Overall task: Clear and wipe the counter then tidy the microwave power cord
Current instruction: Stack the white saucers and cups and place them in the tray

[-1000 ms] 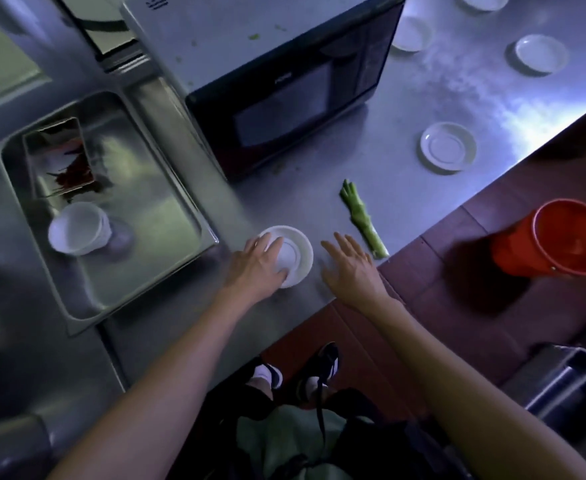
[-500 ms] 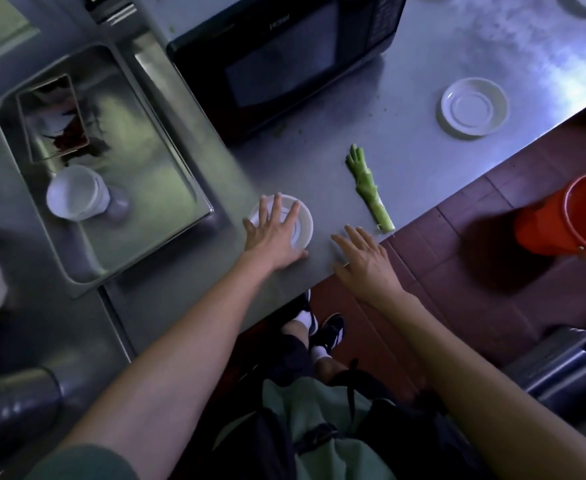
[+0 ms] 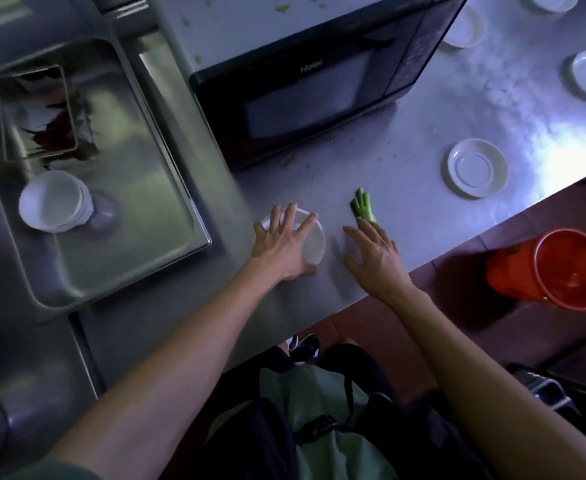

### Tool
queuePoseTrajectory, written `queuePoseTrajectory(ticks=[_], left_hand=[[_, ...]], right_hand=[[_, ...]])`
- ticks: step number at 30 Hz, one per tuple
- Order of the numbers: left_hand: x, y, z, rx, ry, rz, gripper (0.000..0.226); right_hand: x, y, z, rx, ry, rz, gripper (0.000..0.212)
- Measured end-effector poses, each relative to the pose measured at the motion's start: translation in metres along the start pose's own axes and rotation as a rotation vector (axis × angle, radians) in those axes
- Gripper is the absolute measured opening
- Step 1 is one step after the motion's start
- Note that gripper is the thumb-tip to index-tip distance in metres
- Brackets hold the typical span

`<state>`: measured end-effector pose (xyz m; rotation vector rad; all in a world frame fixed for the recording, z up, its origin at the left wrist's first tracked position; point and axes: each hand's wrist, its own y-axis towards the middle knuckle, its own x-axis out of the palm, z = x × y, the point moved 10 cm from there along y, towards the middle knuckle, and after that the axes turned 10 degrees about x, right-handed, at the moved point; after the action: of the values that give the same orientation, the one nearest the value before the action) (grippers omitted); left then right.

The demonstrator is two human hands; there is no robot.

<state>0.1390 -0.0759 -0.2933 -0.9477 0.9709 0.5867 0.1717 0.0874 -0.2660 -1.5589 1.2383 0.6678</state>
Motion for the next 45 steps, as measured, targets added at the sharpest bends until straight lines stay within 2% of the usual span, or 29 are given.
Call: queuePoseTrajectory(ticks=[8,17,28,35,45], left_hand=[[-0.033,0.04,0.025,0.034,-0.043,0.016,0.112],[-0.057,0.105,0.077,-0.046,-0.047,0.016,0.114],[-0.065,0.19,0.176,-0.034,0.076,-0.075,0.113],[-0.069,0.212,0.196,-0.058,0.087,-0.115,0.112],[-0.07,0.21,0.176,-0.134,0.079,-0.093,0.112]], right_hand=[[-0.03,0.047,0.035,0.069,-0.048,-0.002,0.054],[-0.066,0.092,0.12,0.067,-0.035,-0.029,0.057],[-0.132,0.145,0.237,0.081,-0.09,0.01,0.068],[-0.137,0.175,0.256,0.067,-0.156,-0.045,0.093],[-0.123,0.205,0.249,0.047,-0.246,-0.166,0.12]])
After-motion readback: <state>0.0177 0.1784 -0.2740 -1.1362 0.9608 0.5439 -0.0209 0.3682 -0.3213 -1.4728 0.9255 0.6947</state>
